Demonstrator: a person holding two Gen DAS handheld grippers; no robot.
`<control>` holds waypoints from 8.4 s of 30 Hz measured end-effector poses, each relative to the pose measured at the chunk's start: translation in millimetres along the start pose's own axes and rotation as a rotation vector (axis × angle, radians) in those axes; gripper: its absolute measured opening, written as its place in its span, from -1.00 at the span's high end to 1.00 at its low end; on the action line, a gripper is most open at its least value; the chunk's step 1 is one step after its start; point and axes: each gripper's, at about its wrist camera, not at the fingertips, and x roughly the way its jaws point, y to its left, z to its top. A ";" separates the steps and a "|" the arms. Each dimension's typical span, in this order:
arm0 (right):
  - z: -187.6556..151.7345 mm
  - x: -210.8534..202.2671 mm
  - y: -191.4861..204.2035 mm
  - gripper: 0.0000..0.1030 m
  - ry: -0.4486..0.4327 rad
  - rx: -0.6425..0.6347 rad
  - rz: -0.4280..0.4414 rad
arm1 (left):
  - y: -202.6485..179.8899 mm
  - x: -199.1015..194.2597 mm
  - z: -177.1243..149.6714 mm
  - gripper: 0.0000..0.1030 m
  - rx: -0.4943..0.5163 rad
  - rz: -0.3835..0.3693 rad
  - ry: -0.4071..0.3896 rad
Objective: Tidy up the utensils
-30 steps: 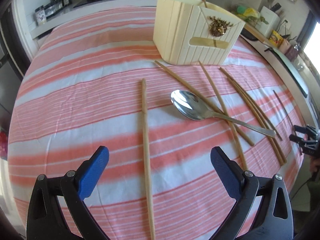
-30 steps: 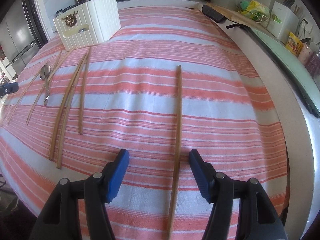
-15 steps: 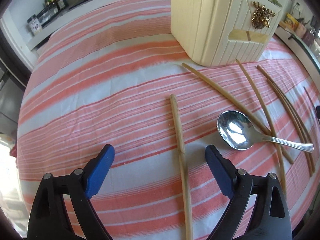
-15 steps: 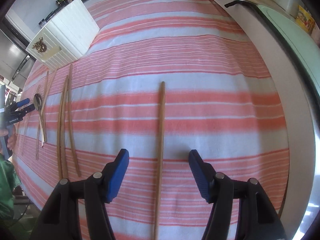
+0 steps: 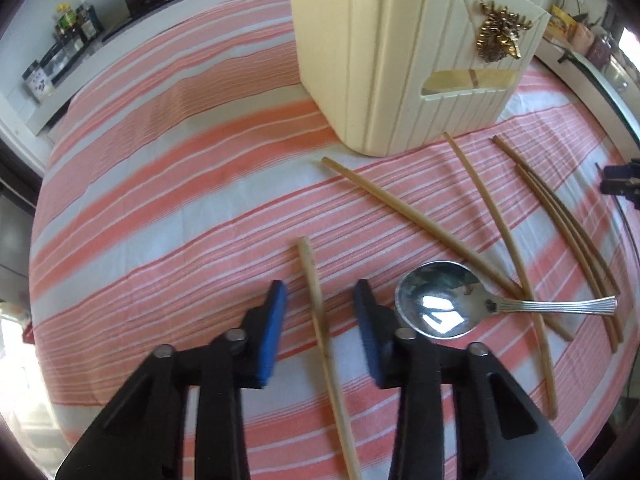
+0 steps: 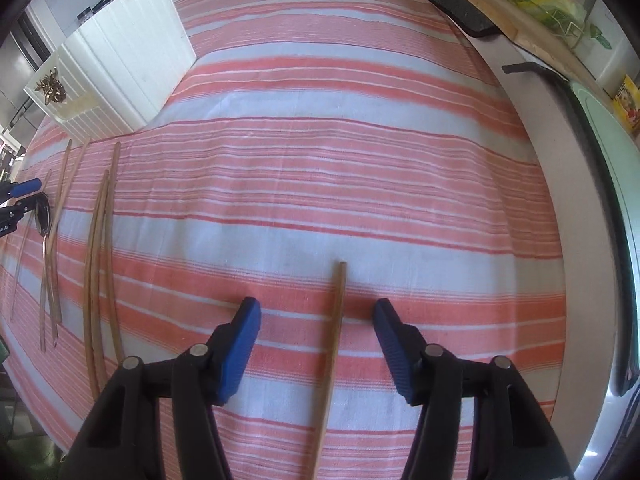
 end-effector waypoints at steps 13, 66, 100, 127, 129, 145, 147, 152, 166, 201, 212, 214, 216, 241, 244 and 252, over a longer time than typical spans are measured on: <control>-1.2 -70.2 -7.0 0.90 -0.236 0.043 0.104 | -9.2 -91.2 -24.7 0.92 -0.045 0.152 -0.221; 193.7 -156.2 148.1 0.71 -0.558 -0.147 0.282 | 15.7 -131.8 142.7 -0.07 -0.373 -0.093 -0.491; -145.2 -52.8 72.5 -0.15 -0.573 -0.060 -0.053 | -83.6 -78.7 -161.4 -0.88 -0.497 -0.006 -0.334; -149.9 -57.1 63.4 -0.15 -0.623 0.004 -0.038 | -146.3 -4.8 -51.1 0.51 -0.721 -0.507 -0.181; -149.7 -57.1 63.2 -0.15 -0.622 0.008 -0.040 | -141.5 -3.4 -54.5 0.63 -0.751 -0.505 -0.191; -148.5 -55.6 62.3 -0.15 -0.607 0.014 -0.043 | -51.6 -45.3 -120.9 0.88 -0.730 -0.392 -0.145; -146.8 -53.8 61.9 -0.15 -0.590 0.008 -0.030 | -42.4 -44.8 -131.8 0.77 -0.714 -0.340 -0.111; -131.9 -47.3 58.1 -0.15 -0.462 0.008 0.104 | -32.5 -60.8 -157.3 0.24 -0.642 -0.295 -0.124; -71.7 -24.5 113.6 0.61 -0.262 -0.227 0.110 | -49.9 -63.7 -120.4 -0.55 -0.369 0.019 -0.219; -129.2 -62.0 7.5 0.12 -0.205 0.091 0.083 | -65.8 -90.4 -171.6 -0.75 -0.264 0.131 -0.197; -115.5 -55.3 1.1 0.08 -0.123 0.084 0.097 | -36.2 -75.5 -142.3 -0.75 -0.271 0.009 -0.130; -107.9 -53.0 -0.2 0.08 -0.121 0.082 0.104 | -35.5 -68.8 -127.7 -0.75 -0.248 0.017 -0.115; -98.1 -47.3 -0.3 0.08 -0.108 0.082 0.113 | -33.4 -60.8 -113.2 -0.75 -0.236 0.000 -0.101; 9.3 -23.4 11.1 0.88 -0.133 0.034 0.104 | -15.9 -45.2 -58.2 0.18 -0.247 0.053 -0.158; 3.0 -62.6 18.9 0.88 -0.236 0.017 0.135 | -14.6 -76.7 -66.4 0.18 -0.264 0.057 -0.230; -29.5 -163.2 42.5 0.88 -0.488 -0.044 0.212 | -28.9 -158.4 -82.6 0.18 -0.247 0.062 -0.411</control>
